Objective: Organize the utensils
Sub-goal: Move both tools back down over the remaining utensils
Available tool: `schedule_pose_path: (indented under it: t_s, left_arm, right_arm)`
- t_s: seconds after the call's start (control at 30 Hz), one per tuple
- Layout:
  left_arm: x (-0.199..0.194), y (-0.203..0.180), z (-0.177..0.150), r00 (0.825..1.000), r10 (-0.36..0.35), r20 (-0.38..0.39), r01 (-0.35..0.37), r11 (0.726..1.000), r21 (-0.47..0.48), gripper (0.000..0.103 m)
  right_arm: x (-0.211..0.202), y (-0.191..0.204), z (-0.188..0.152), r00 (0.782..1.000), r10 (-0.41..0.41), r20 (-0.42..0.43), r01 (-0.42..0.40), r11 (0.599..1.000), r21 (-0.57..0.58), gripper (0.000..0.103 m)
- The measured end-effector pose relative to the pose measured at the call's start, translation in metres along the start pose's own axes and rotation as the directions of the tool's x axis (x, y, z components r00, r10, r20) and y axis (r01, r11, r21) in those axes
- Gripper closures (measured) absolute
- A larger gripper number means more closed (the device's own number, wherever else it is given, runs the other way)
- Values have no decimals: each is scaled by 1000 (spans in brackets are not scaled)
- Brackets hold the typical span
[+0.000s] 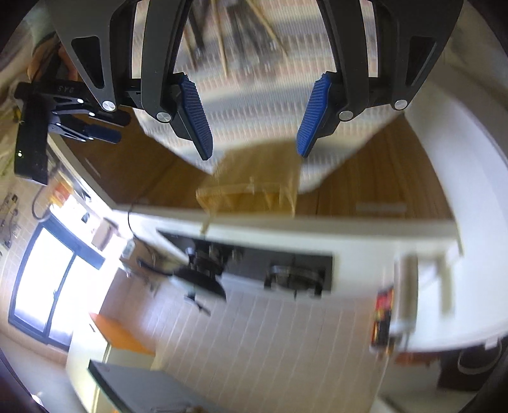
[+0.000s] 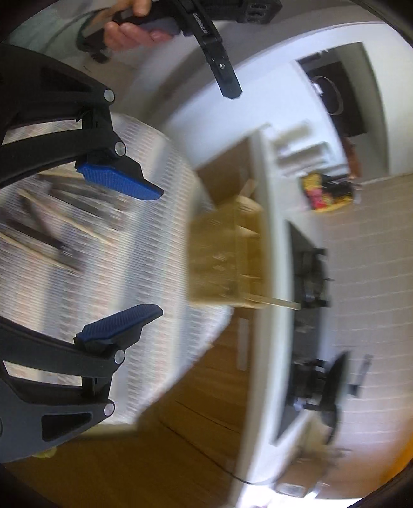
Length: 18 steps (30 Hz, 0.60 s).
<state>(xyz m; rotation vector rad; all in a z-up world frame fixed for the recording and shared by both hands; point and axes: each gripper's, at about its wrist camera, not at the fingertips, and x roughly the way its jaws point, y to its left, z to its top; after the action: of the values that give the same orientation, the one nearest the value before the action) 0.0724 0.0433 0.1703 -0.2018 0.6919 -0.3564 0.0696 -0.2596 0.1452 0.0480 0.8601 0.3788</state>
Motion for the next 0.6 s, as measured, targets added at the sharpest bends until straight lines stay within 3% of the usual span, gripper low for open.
schedule_pose_path:
  t_s: [0.13, 0.23, 0.3, 0.47, 0.53, 0.6]
  left_arm:
    - [2, -2, -38, 997, 66, -43, -63, 996, 60, 49]
    - [20, -3, -68, 989, 80, -126, -68, 993, 98, 49]
    - [36, 3, -83, 978, 60, -198, -46, 996, 76, 49]
    - [76, 21, -114, 936, 20, -352, -17, 1000, 11, 51]
    - [87, 20, -126, 918, 61, -391, -40, 997, 60, 51]
    - [92, 13, -135, 915, 136, -379, -80, 984, 159, 51]
  right_arm:
    - [15, -3, -32, 992, 35, -123, -31, 999, 39, 38]
    - [38, -8, -50, 969, 71, -235, -50, 994, 97, 38]
    - [56, -10, -58, 946, 83, -313, -45, 991, 128, 38]
    - [87, -11, -74, 899, 172, -402, -88, 972, 218, 39]
    - [99, -13, -81, 885, 180, -429, -75, 965, 251, 39]
    - [108, -18, -86, 878, 181, -444, -53, 957, 286, 39]
